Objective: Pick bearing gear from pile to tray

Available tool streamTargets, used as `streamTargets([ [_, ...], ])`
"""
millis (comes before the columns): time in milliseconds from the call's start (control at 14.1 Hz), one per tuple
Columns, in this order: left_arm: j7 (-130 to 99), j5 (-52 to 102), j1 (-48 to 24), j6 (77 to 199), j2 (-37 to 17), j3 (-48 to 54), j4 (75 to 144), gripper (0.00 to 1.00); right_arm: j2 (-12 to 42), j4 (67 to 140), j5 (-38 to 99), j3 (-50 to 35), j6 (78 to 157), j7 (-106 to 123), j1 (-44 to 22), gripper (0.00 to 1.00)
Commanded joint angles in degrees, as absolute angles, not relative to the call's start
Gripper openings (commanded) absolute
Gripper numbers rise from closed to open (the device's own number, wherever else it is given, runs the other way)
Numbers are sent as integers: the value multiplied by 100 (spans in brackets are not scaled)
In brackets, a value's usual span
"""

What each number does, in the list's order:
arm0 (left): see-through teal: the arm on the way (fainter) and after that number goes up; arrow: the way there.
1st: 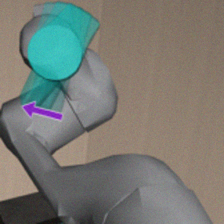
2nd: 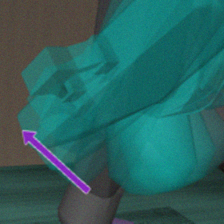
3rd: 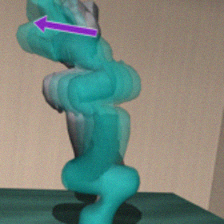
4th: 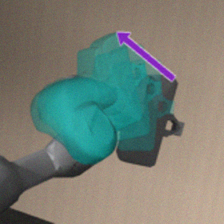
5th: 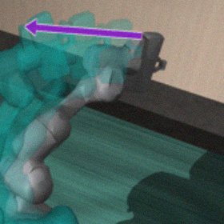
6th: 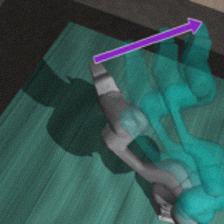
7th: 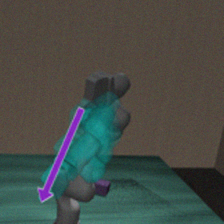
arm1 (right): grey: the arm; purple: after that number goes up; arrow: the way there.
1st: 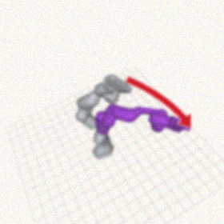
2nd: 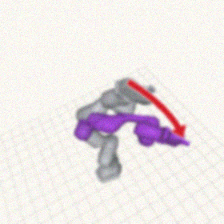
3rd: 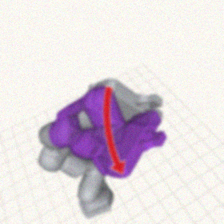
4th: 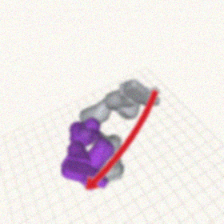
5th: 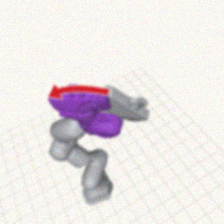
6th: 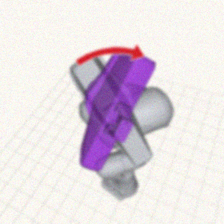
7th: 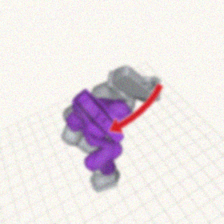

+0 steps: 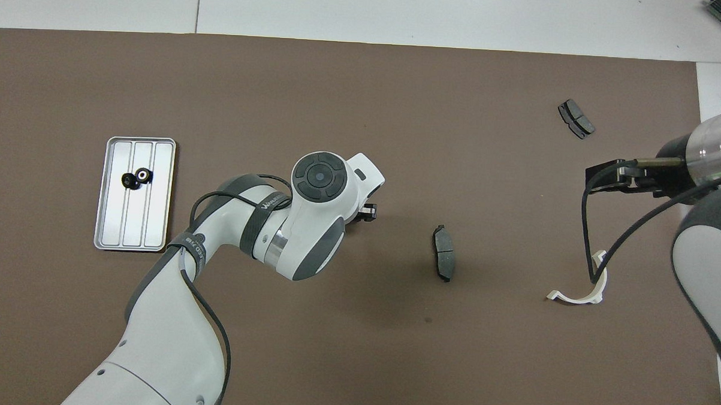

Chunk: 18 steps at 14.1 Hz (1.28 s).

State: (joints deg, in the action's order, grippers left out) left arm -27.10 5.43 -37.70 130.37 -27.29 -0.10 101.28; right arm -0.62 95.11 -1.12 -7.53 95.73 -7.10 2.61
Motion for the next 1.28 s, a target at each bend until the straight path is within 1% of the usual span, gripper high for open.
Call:
streamTargets([
  [0, -2760, 554, -3894, 13131, -2725, -132, 10160, 55, -70, 9483, -79, -800, 9370, -554, 334, 100],
  [568, -2760, 536, -3894, 13131, -2725, -141, 10134, 32, -158, 9606, -123, -809, 9185, -956, 290, 100],
  [639, -2760, 545, -3894, 13131, -2725, -141, 10134, 27, -158, 9606, -114, -809, 9185, -1054, 290, 100],
  [852, -2856, 545, -3894, 13122, -2716, -141, 10081, 18, -158, 9598, -114, -809, 9228, -1072, 325, 100],
  [995, -2848, 545, -3850, 13078, -2707, -176, 10003, 14, -158, 9598, -106, -809, 9237, -1055, 343, 100],
  [1208, -2804, 545, -3666, 13043, -2646, -211, 9870, 11, -150, 9598, -18, -809, 9246, -1046, 360, 100],
])
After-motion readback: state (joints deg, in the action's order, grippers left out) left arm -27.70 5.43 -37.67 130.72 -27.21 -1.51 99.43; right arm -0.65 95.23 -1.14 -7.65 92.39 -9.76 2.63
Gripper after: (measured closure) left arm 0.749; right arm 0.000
